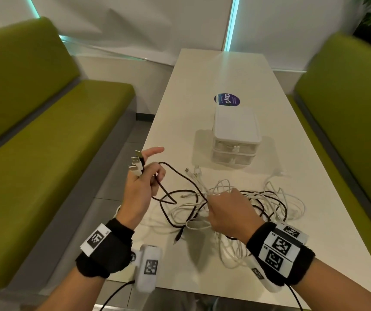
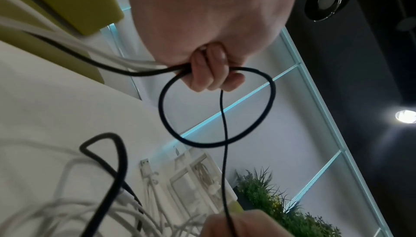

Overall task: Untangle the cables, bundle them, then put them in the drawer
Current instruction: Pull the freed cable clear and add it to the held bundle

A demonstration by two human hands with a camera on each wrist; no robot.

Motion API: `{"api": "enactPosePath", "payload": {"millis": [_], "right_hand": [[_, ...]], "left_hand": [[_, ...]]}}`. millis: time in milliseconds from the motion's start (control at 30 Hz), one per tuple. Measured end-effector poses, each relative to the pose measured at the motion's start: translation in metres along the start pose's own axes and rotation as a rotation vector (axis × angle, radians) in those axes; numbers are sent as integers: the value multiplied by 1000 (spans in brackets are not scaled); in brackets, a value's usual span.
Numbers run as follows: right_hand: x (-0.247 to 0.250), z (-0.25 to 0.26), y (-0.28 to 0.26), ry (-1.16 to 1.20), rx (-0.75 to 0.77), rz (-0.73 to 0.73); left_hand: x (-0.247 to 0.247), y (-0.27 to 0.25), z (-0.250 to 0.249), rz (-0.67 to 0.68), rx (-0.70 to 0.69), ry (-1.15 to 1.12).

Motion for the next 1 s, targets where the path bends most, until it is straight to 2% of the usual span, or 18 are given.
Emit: {"api": "enactPosePath", "payload": {"millis": [167, 300, 367, 467, 533, 600, 633, 733, 833, 933, 1000], "right_hand": [[21, -11, 4, 78, 9, -219], [21, -47, 4, 192, -131, -274], [18, -58, 2, 298, -184, -283], [17, -53, 1, 258, -186, -261], [16, -45, 2, 193, -185, -233], [14, -37, 5, 155, -176, -211], [14, -33, 5, 137, -167, -209], [16, -22, 7, 114, -152, -184], [20, -16, 4, 95, -138, -147], [18, -21, -1, 98, -143, -107], [15, -25, -2, 112, -138, -125]], "left_hand": [[19, 9, -1, -104, -28, -34], [43, 20, 9, -193, 25, -23], [45, 23, 16, -119, 76, 212], [27, 19, 25, 92, 68, 785], [16, 14, 19, 90, 8, 1032], [4, 9, 6, 47, -94, 1032], [-5, 7, 1, 69, -153, 981], [-48, -13, -6, 318, -288, 955], [-80, -26, 7, 494, -267, 1137], [-94, -31, 21, 582, -264, 1206], [-94, -30, 20, 578, -235, 1156]]}}
Point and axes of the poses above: each hand's wrist, its own y-axis towards the middle knuckle, its own x-axis out of the back of the hand, z = x × y, the point moved 5 cm from there along y, towards the middle knuckle, and after that the axes turned 6 degrees about y, right-handed, at the moved point
